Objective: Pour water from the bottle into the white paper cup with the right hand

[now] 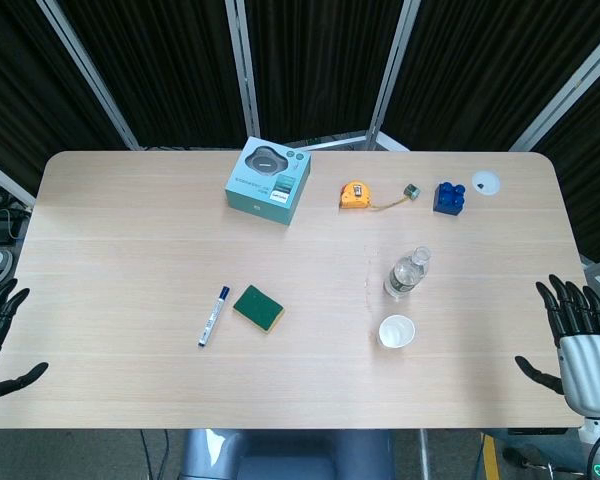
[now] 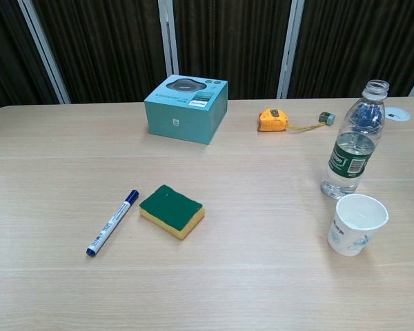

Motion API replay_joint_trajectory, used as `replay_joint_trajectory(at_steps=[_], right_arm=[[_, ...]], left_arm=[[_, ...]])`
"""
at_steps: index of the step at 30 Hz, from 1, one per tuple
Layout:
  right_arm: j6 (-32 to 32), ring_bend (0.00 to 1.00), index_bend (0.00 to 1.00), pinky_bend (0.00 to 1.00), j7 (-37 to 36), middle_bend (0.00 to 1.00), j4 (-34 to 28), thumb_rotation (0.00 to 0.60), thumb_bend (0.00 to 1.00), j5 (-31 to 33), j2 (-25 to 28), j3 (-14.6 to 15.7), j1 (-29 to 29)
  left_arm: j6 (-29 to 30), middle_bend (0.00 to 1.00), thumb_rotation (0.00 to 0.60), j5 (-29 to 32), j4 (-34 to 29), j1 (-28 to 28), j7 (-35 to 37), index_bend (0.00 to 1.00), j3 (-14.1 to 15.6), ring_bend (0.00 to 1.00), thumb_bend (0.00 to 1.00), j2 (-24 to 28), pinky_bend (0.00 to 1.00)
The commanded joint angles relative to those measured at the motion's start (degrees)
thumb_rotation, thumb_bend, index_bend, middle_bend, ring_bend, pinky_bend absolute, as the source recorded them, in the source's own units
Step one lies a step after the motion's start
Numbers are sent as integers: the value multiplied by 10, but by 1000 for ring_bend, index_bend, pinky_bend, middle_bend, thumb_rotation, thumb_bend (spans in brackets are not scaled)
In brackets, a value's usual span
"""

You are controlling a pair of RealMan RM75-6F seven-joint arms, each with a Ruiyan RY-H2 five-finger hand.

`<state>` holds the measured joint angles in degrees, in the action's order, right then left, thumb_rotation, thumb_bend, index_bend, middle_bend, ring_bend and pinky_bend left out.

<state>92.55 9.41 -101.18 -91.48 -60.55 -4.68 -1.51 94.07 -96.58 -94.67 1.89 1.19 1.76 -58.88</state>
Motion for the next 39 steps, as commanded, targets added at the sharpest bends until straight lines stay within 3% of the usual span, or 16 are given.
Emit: replay_joint_trajectory(at_steps=[1,8,13,19,25,33,39], right_arm=[[2,0,0,0,0,0,0,600,0,0,-1,0,1],[-19,0,0,0,-14,0,3,600,0,8,-2,4,-4],[-120,0,0,0,-125,0,10,600,0,73,27,-3,-40],[-265,0,0,0,-288,0,139,600,0,144,7,-39,-112],[-394,0,0,0,-459,0,299,600,0,123,-54,-42,-188],[-454,0,0,0,-585,0,435,600,0,46,-141,-12,-260],[-468,0,0,0,-637,0,515,600,0,15,-206,9,-295]], left_arm=[[-9,0,600,7,-4,1,6,0,0,0,0,6,0],[-11,0,600,12,-8,1,11,0,-2,0,0,10,0],[-14,0,600,12,-14,2,10,0,-2,0,0,11,0],[-26,0,600,23,-19,8,-5,0,-8,0,0,4,0],[-41,0,600,34,-17,11,-41,0,-11,0,0,-12,0],[-54,0,600,54,-18,14,-84,0,-17,0,0,-31,0],[-72,0,600,70,-9,20,-113,0,-22,0,0,-44,0]])
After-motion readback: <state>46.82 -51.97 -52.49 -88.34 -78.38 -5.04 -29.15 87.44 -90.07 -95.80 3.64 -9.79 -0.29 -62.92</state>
